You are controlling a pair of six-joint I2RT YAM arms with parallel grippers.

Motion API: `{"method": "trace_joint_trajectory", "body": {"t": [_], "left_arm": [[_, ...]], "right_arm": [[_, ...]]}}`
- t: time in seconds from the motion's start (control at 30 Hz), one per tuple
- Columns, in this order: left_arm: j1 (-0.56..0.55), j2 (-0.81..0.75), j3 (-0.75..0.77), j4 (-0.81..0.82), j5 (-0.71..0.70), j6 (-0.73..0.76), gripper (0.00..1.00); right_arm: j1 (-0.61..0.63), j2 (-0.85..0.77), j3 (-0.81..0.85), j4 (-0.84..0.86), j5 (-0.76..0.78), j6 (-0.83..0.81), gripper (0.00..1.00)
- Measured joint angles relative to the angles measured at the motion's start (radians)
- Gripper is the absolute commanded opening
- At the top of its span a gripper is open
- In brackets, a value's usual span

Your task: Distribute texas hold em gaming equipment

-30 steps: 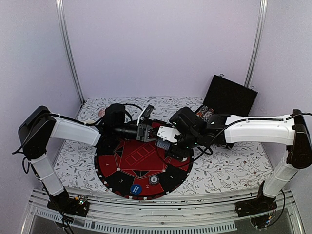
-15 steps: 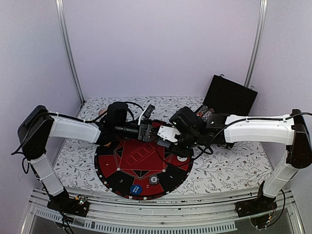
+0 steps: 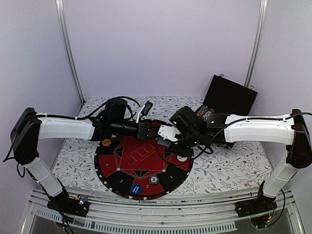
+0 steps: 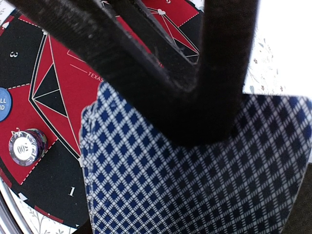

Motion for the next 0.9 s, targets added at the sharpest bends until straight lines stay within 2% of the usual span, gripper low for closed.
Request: {"method": "trace_joint_trajectory", "body": {"t": [0.23,0.37,0.57,0.9], "left_arm": [[0.001,-0.023,-0.002,-0.034,-0.014,0.019,0.49],[0.001,-0.041,-0.002,-0.037,-0.014,0.022,0.50],[0.003,-0.053,-0.002,-0.040,-0.017,0.028,0.47],[0.000,-0.027,0.014,-0.082,-0.013,0.052,0.60]], "right_arm": [[0.000,0.000,0.000,0.000,0.000,0.000,0.51],[0.000,0.000,0.000,0.001,-0.001,0.000,0.51],[0.000,0.000,0.000,0.001,-0.001,0.000,0.51],[0.000,0.000,0.000,0.003,-0.002,-0.001,0.51]]}}
